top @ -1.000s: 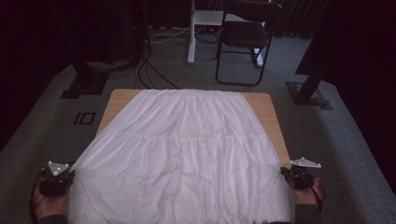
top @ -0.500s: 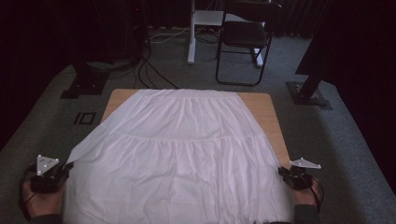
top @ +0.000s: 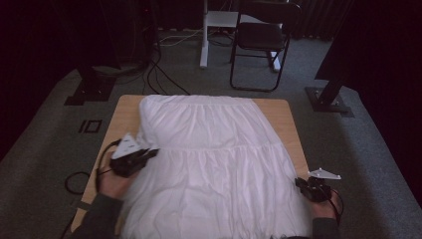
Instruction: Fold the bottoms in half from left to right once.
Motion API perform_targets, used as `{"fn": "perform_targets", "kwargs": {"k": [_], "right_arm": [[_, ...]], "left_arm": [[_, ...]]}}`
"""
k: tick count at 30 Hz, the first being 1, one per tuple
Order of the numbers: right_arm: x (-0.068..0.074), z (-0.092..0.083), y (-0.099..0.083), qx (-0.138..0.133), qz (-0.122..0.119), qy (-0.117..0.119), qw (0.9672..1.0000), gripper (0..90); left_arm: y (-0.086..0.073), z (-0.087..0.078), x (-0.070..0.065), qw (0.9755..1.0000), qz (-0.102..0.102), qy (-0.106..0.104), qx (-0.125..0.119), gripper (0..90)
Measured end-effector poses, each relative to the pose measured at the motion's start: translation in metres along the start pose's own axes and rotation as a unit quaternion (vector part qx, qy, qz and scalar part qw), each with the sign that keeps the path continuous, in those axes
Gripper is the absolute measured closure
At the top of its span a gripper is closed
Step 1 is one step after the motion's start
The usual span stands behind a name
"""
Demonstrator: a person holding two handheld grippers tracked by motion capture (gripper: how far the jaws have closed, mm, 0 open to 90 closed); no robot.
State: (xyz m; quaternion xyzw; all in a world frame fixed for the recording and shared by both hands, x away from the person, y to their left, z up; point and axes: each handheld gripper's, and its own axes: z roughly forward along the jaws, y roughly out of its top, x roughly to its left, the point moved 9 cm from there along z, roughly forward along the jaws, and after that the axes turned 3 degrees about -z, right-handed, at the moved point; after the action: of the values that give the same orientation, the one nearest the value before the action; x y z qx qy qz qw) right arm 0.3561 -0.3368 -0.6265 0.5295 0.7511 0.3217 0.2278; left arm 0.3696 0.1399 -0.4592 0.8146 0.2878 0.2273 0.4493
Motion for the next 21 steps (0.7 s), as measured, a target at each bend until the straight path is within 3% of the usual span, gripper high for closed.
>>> {"fn": "perform_targets", "kwargs": {"k": [1, 2, 5, 6, 7, 8, 9, 10, 11, 12, 14, 15, 16, 17, 19, 20, 21], "right_arm": [[0.0, 0.0, 0.0, 0.0, 0.001, 0.0, 1.0, 83.9], [0.0, 0.0, 0.0, 0.0, 0.001, 0.0, 1.0, 83.9], [0.0, 0.001, 0.001, 0.001, 0.0, -0.002, 1.0, 84.2], [0.0, 0.001, 0.001, 0.001, 0.0, -0.002, 1.0, 84.2], [0.0, 0.001, 0.001, 0.0, 0.001, -0.002, 1.0, 84.2], [0.0, 0.001, 0.0, 0.0, 0.001, -0.001, 1.0, 84.3], [0.0, 0.001, 0.0, 0.0, 0.001, -0.001, 1.0, 84.3], [0.0, 0.001, 0.001, -0.001, 0.004, 0.0, 1.0, 84.7], [0.0, 0.001, 0.001, -0.001, 0.003, 0.0, 1.0, 84.7], [0.0, 0.001, 0.001, 0.0, 0.003, 0.0, 1.0, 84.7], [0.0, 0.001, 0.001, 0.001, 0.003, 0.0, 1.0, 84.6], [0.0, 0.001, 0.001, 0.004, 0.002, -0.001, 1.0, 84.1], [0.001, 0.001, 0.002, 0.013, -0.001, -0.009, 0.9999, 71.4], [0.002, 0.0, 0.004, 0.019, -0.004, -0.023, 0.9996, 63.9], [0.007, -0.005, 0.013, 0.008, -0.01, -0.039, 0.9992, 53.8], [0.007, -0.005, 0.013, 0.008, -0.01, -0.039, 0.9992, 53.8], [0.012, -0.009, 0.02, -0.003, -0.011, -0.037, 0.9992, 51.3]], "left_arm": [[0.008, 0.014, -0.008, 0.9999, 0.009, -0.012, 0.003, 88.8], [0.008, 0.014, -0.008, 0.9999, 0.009, -0.012, 0.003, 88.8], [0.034, 0.057, -0.044, 0.9971, 0.023, -0.073, 0.003, 88.9], [0.043, 0.066, -0.061, 0.9948, 0.032, -0.096, -0.004, 88.9], [0.052, 0.072, -0.08, 0.9911, 0.042, -0.126, -0.013, 88.9], [0.062, 0.075, -0.101, 0.9856, 0.052, -0.158, -0.028, 88.9], [0.062, 0.075, -0.101, 0.9856, 0.052, -0.158, -0.028, 88.9], [0.076, 0.083, -0.148, 0.9694, 0.062, -0.233, -0.046, 88.9], [0.075, 0.089, -0.16, 0.9651, 0.065, -0.251, -0.037, 88.9], [0.071, 0.096, -0.17, 0.9624, 0.068, -0.262, -0.025, 88.8], [0.065, 0.103, -0.177, 0.9613, 0.07, -0.266, -0.014, 88.4], [0.052, 0.119, -0.182, 0.9636, 0.074, -0.257, 0.009, 88.4], [0.045, 0.125, -0.182, 0.963, 0.067, -0.26, 0.022, 78.0], [0.039, 0.13, -0.179, 0.964, 0.063, -0.257, 0.031, 72.0], [0.031, 0.133, -0.169, 0.9695, 0.059, -0.234, 0.039, 63.2], [0.031, 0.133, -0.169, 0.9695, 0.059, -0.234, 0.039, 61.0], [0.03, 0.132, -0.163, 0.9723, 0.052, -0.225, 0.037, 61.0]]}}
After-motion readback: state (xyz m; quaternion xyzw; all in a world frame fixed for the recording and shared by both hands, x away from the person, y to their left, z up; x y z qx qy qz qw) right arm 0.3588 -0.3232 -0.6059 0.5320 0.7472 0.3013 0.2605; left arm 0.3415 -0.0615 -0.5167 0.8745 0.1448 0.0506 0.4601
